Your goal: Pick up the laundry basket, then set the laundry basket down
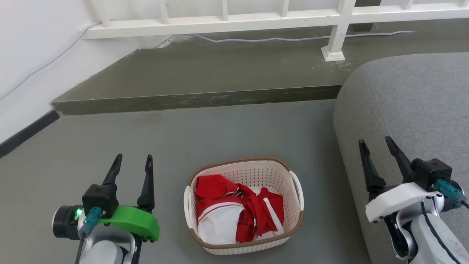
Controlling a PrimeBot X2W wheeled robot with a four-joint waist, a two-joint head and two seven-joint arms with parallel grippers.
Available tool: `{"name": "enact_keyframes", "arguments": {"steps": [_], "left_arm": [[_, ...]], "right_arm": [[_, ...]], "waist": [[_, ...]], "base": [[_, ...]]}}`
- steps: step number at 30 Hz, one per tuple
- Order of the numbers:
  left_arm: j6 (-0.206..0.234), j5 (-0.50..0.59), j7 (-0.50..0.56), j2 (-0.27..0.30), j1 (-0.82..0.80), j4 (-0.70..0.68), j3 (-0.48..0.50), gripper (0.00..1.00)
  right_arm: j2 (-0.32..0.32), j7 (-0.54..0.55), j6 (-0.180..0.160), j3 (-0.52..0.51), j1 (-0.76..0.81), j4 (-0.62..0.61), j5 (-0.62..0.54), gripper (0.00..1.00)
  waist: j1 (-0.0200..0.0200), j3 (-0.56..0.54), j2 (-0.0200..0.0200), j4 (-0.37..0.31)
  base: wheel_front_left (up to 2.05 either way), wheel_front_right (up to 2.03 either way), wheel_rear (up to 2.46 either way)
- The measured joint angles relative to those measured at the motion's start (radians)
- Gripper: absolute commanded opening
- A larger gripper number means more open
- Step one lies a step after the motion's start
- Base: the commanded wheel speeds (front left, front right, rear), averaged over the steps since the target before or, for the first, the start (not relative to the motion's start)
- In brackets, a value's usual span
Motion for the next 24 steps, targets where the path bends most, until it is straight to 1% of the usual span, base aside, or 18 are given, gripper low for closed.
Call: {"name": "enact_keyframes", "arguments": {"steps": [22,24], "left_arm": [[0.003,0.001,-0.005,-0.01,0.0,0.011,0.013,1.0],[0.003,0.001,-0.005,-0.011,0.0,0.014,0.013,1.0]], "right_arm": [[0.006,-0.001,0.003,-0.017,-0.005,-0.006,-0.021,1.0],[0.007,-0.001,0.011,-0.017,-0.005,-0.005,-0.026,1.0]], "waist": [[0.0,0.001,0.0,-0.001],[0.0,0.002,0.0,-0.001]], "base": [[0.0,0.0,0.0],[0.0,0.0,0.0]]}}
